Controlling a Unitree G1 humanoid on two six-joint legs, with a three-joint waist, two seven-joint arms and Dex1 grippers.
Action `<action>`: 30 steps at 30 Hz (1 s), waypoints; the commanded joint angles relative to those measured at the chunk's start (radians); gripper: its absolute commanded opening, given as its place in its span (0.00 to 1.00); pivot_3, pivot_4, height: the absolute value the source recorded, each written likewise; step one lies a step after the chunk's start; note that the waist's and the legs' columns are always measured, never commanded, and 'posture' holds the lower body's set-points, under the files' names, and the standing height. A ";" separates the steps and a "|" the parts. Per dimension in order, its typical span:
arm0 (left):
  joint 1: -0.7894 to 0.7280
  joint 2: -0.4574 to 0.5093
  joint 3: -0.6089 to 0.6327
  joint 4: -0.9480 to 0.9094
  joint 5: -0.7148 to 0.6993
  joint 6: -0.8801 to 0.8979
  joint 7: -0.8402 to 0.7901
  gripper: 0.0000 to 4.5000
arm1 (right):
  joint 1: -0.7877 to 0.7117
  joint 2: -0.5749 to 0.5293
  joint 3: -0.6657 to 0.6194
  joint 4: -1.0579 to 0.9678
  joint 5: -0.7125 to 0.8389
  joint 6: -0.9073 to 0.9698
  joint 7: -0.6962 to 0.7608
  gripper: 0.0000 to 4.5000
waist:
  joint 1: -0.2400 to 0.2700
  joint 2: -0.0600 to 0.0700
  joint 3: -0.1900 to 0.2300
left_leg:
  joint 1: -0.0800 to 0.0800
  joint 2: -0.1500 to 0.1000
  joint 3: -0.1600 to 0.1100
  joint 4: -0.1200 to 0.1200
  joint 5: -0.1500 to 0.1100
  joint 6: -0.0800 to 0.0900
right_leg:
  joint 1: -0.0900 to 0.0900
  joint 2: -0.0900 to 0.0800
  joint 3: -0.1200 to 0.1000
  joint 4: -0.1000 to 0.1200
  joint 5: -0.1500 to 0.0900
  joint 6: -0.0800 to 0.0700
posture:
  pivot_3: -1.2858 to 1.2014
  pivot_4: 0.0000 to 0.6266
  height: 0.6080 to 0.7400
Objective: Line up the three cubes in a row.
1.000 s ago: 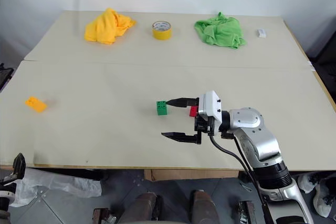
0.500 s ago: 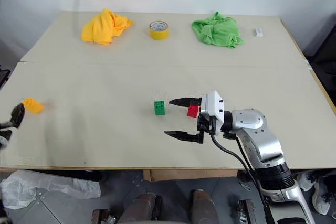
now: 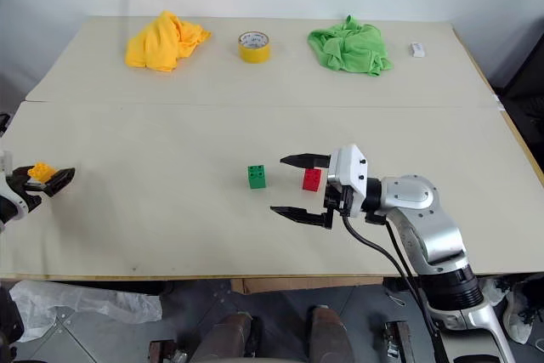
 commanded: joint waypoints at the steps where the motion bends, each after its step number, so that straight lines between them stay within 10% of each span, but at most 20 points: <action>1: -0.012 0.035 -0.025 0.030 0.027 -0.022 -0.040 0.91 | 0.010 -0.022 -0.032 -0.057 0.015 0.009 -0.015 1.00 | 0.000 0.000 0.000 | -0.001 0.000 0.001 0.000 0.000 0.000 | -0.003 -0.001 -0.001 0.004 0.000 0.000 | 0.52 0.24 1.00; 10: 0.023 0.011 -0.038 -0.058 0.001 -0.076 -0.184 0.36 | 0.026 -0.017 -0.022 -0.074 0.019 0.014 -0.029 1.00 | 0.002 0.000 0.000 | -0.002 0.000 0.003 0.003 0.000 0.000 | -0.004 -0.006 -0.013 0.006 0.000 0.000 | 0.52 0.24 1.00; 21: 0.005 -0.083 -0.204 -0.484 -0.027 -0.132 -0.562 0.36 | 0.028 -0.089 -0.065 -0.025 0.017 0.004 0.031 1.00 | 0.008 0.000 0.000 | -0.004 -0.004 -0.001 0.007 0.000 0.003 | -0.002 -0.013 -0.021 0.005 0.000 0.000 | 0.52 0.24 1.00; 30: -0.309 -0.244 -0.440 -0.179 0.156 -0.281 -0.642 0.36 | 0.145 -0.154 -0.132 -0.074 0.013 0.013 0.002 1.00 | 0.004 -0.001 0.000 | -0.005 -0.008 0.002 0.007 0.002 0.006 | -0.002 -0.012 -0.032 0.005 0.000 0.000 | 0.52 0.24 1.00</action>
